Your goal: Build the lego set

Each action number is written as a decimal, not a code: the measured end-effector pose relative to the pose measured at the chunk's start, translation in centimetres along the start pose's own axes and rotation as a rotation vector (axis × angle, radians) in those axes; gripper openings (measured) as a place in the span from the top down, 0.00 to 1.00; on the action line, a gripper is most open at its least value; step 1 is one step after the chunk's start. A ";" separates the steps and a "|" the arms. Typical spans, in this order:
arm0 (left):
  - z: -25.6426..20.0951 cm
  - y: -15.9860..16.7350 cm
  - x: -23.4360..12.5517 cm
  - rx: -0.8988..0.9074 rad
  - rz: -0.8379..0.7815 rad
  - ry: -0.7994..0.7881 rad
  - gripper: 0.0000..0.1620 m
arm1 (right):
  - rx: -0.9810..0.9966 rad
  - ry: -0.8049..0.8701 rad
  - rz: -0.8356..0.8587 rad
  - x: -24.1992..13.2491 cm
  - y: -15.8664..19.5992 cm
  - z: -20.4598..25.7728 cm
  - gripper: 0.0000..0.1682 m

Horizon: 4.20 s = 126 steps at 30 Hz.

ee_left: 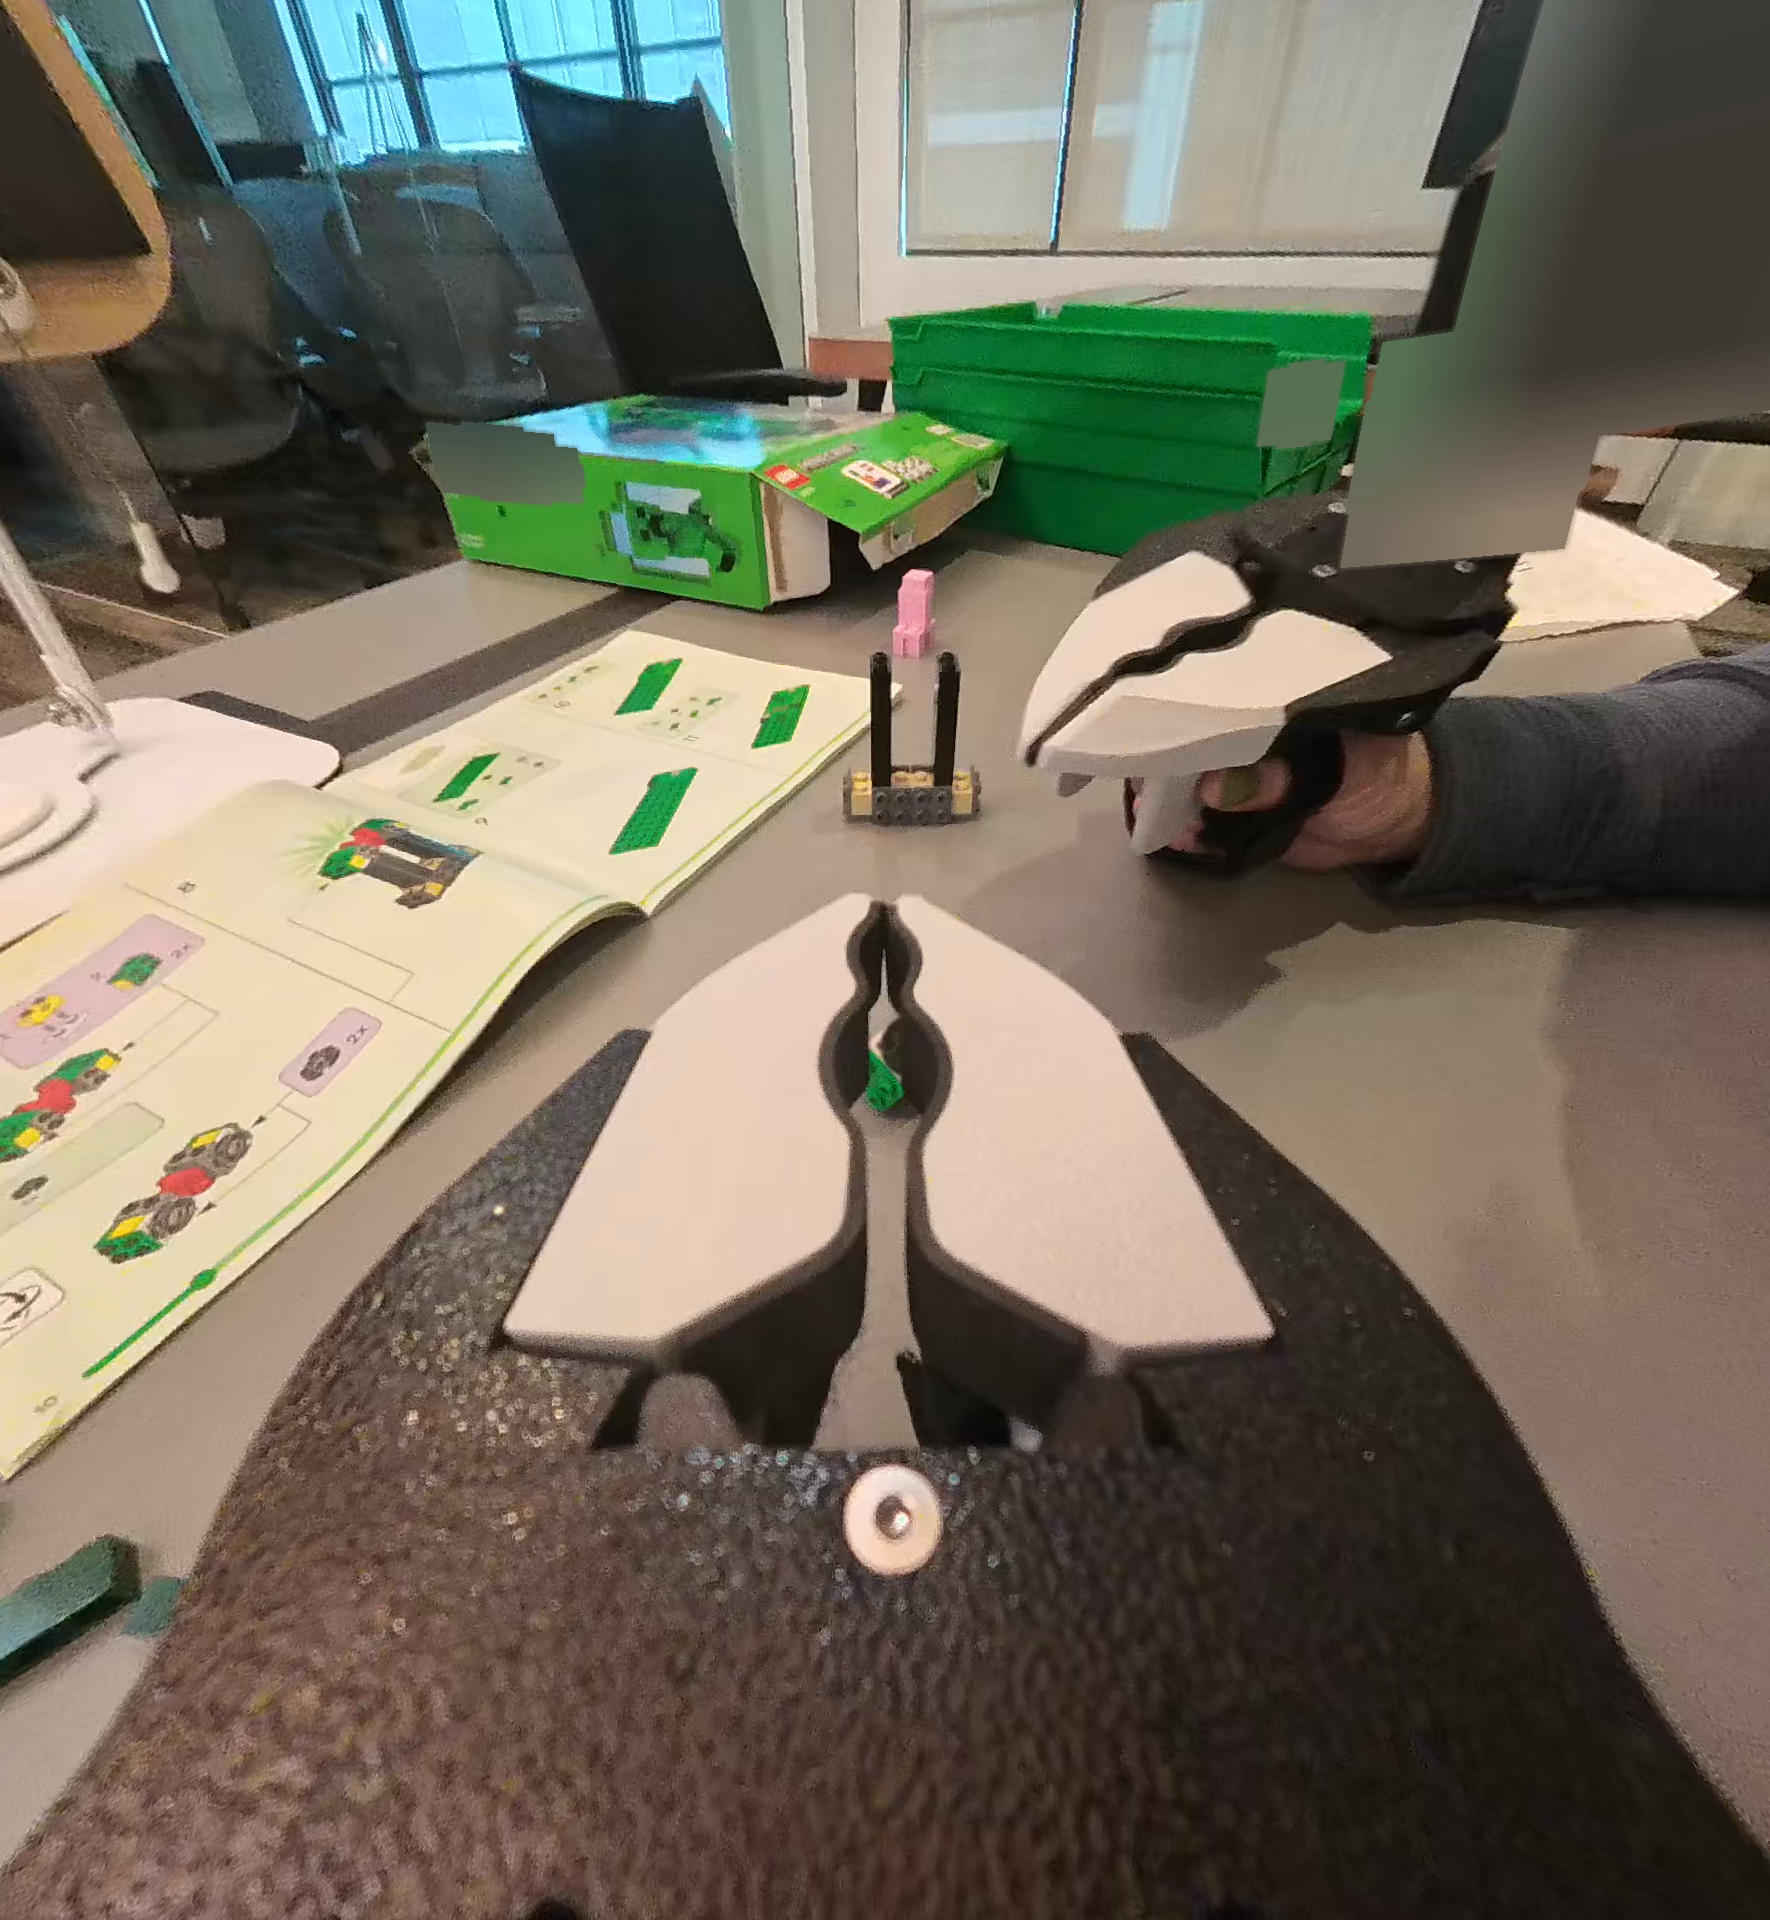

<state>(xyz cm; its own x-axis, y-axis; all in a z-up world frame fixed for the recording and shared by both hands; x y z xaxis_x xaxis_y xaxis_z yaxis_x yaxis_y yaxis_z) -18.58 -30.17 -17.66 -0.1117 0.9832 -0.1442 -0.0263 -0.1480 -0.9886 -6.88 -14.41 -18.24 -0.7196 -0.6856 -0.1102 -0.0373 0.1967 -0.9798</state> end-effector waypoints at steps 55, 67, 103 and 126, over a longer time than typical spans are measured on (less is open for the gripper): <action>6.8 -2.1 -21.3 -0.158 0.151 -0.955 0.89 | -0.112 0.037 -0.081 1.5 -0.5 0.2 1.00; 5.0 0.9 -22.7 -0.229 0.151 -0.987 0.90 | -0.184 0.071 -0.047 1.9 -0.7 0.7 1.00; 4.3 3.4 -18.9 -0.053 -0.015 -0.944 0.93 | -0.054 -0.047 0.021 11.9 -2.4 5.5 0.84; 4.3 3.1 -20.2 -0.121 -0.167 -0.956 0.98 | 0.031 -0.111 -0.122 10.5 -2.6 5.5 0.86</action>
<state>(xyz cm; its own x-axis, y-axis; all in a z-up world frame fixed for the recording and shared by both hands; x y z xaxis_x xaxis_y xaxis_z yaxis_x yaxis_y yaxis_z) -20.72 -50.98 -17.58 -0.8755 0.4816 0.0404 -0.0186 0.0500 -0.9986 -10.57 -25.99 -17.74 -0.6302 -0.7764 -0.0062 -0.0968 0.0865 -0.9915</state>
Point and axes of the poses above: each gripper's, where its closed fingertips meet, x out along the fingers, y out of its underside, z = x × y across the jaws, the point moved 8 cm from there along -x, back along the fingers, and after that the axes turned 15 degrees about -y, right-handed, at the moved point
